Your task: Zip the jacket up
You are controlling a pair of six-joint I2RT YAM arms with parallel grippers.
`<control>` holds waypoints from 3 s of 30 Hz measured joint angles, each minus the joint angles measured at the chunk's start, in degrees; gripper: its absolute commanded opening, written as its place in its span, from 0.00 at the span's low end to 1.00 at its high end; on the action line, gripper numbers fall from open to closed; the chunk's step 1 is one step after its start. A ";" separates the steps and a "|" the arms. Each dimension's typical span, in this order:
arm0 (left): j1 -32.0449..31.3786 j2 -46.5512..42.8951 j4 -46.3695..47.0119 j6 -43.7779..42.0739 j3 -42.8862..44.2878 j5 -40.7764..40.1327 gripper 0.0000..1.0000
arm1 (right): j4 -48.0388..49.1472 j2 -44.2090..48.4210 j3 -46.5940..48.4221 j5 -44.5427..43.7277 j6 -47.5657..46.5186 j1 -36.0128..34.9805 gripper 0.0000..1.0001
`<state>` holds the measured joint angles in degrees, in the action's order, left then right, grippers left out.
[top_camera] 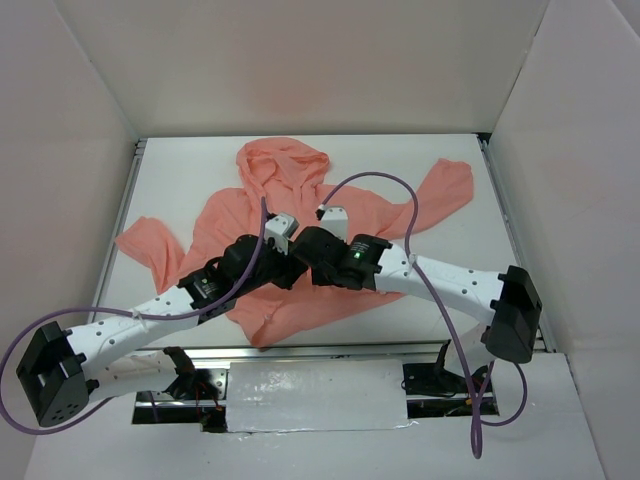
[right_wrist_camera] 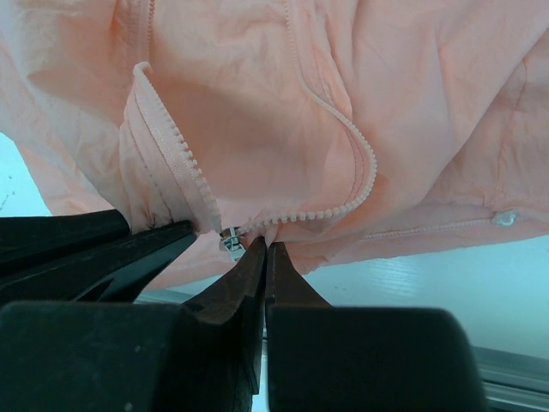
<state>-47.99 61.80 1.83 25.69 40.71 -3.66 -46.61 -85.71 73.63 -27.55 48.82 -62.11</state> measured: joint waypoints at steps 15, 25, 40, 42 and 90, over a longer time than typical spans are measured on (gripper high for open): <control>-0.13 0.00 -0.02 0.02 0.00 0.00 0.00 | -0.22 -0.68 0.83 -0.04 0.00 0.00 0.00; -0.17 0.37 0.11 -0.02 0.00 0.00 0.00 | -0.98 -0.68 1.49 -0.50 0.42 0.00 0.00; -0.24 0.74 2.21 0.00 -0.79 0.68 0.00 | -3.32 -1.51 3.23 -1.38 2.01 0.00 0.00; -0.24 0.74 2.43 0.00 -0.83 0.83 0.00 | -3.43 -1.75 3.32 -1.57 2.36 0.00 0.00; -0.39 0.66 15.67 2.89 -18.86 16.46 0.00 | 16.11 3.10 -15.78 21.14 -13.62 4.24 0.01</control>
<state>-48.38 62.46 17.50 28.58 21.85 12.80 -30.50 -82.61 57.84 -6.42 35.20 -57.87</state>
